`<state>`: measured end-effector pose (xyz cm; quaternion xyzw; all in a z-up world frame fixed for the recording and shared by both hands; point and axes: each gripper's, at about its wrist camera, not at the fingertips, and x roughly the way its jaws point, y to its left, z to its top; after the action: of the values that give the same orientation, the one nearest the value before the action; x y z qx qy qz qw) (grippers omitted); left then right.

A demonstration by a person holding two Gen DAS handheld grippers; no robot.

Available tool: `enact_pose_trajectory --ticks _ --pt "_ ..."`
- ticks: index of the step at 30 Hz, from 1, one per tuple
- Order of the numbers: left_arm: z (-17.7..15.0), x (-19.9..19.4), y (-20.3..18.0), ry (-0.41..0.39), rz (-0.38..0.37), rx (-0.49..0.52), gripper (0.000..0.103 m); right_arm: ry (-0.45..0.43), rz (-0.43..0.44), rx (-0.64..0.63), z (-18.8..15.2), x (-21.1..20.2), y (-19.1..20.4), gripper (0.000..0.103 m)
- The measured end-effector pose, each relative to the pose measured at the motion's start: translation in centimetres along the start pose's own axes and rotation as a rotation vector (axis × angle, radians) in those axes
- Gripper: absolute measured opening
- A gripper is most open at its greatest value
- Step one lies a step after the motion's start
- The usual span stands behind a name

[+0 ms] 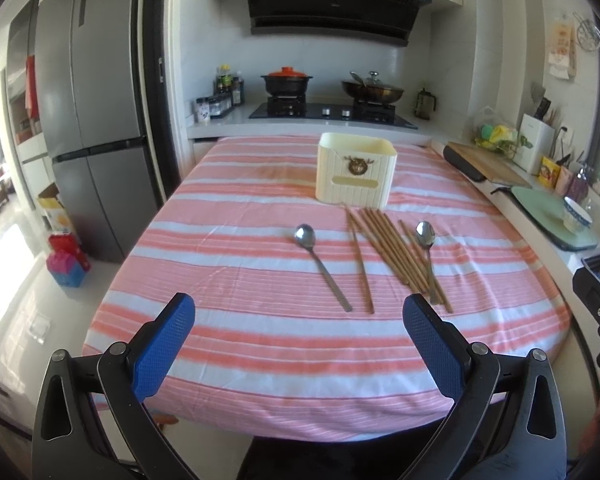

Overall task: Organize utensils
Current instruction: 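Grasp a steel spoon with the left tool while the right tool grasps the other spoon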

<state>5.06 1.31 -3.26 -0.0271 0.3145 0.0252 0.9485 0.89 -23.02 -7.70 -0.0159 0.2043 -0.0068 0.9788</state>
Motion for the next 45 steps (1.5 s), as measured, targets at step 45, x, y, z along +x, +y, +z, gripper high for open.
enact_pose_trajectory --ticks 45 --pt "0.7 26.5 -0.8 0.34 0.164 0.045 0.103 0.516 -0.072 -0.145 -2.7 33.1 -1.1 0.103"
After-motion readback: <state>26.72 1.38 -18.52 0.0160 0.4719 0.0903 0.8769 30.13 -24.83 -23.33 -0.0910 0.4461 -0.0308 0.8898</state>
